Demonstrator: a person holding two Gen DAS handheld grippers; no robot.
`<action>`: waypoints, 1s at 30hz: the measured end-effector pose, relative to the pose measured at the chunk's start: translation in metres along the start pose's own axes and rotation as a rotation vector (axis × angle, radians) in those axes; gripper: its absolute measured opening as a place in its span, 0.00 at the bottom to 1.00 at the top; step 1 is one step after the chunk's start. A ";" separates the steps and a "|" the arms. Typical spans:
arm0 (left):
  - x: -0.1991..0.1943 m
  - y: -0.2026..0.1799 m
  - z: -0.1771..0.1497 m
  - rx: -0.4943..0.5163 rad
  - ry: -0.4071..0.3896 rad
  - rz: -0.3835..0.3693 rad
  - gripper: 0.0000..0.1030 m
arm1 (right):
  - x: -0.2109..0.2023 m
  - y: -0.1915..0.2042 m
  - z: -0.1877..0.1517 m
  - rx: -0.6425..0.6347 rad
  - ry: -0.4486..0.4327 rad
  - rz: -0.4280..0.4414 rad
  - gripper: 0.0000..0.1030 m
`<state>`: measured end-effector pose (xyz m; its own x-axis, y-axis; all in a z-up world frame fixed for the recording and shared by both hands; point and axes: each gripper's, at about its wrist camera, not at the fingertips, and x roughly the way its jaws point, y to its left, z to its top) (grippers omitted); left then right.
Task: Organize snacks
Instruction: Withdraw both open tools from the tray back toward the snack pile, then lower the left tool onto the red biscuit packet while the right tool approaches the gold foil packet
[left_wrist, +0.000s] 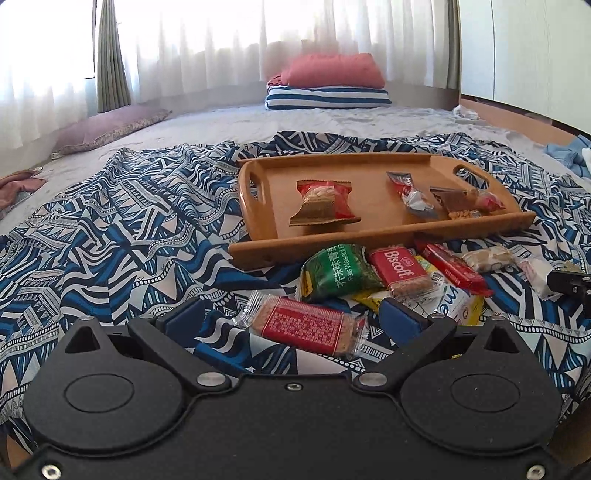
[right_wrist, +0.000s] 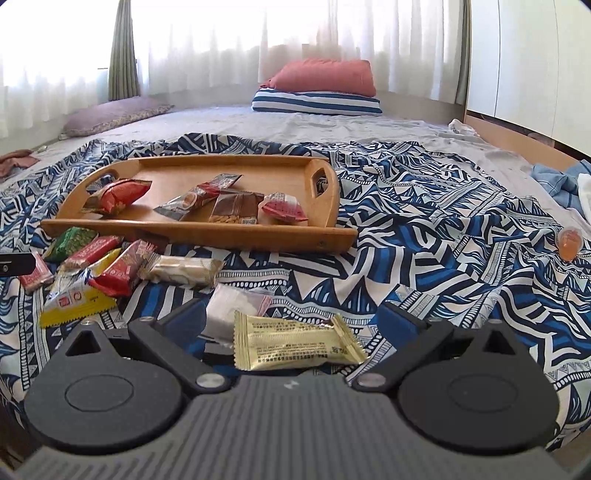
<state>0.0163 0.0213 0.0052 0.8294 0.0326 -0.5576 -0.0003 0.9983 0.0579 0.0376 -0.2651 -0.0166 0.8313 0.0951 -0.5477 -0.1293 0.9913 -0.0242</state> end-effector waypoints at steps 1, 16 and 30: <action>0.002 0.001 -0.001 -0.004 0.011 0.003 0.98 | 0.000 0.002 -0.001 -0.011 -0.003 -0.005 1.00; 0.021 -0.003 -0.008 0.012 0.050 -0.035 0.87 | 0.013 -0.016 -0.022 0.053 0.006 -0.070 1.00; 0.030 -0.008 -0.010 0.007 0.043 0.010 0.92 | 0.019 -0.016 -0.025 0.043 -0.030 -0.048 1.00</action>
<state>0.0357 0.0143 -0.0198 0.8045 0.0452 -0.5923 -0.0045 0.9975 0.0700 0.0423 -0.2817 -0.0476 0.8519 0.0499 -0.5214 -0.0667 0.9977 -0.0136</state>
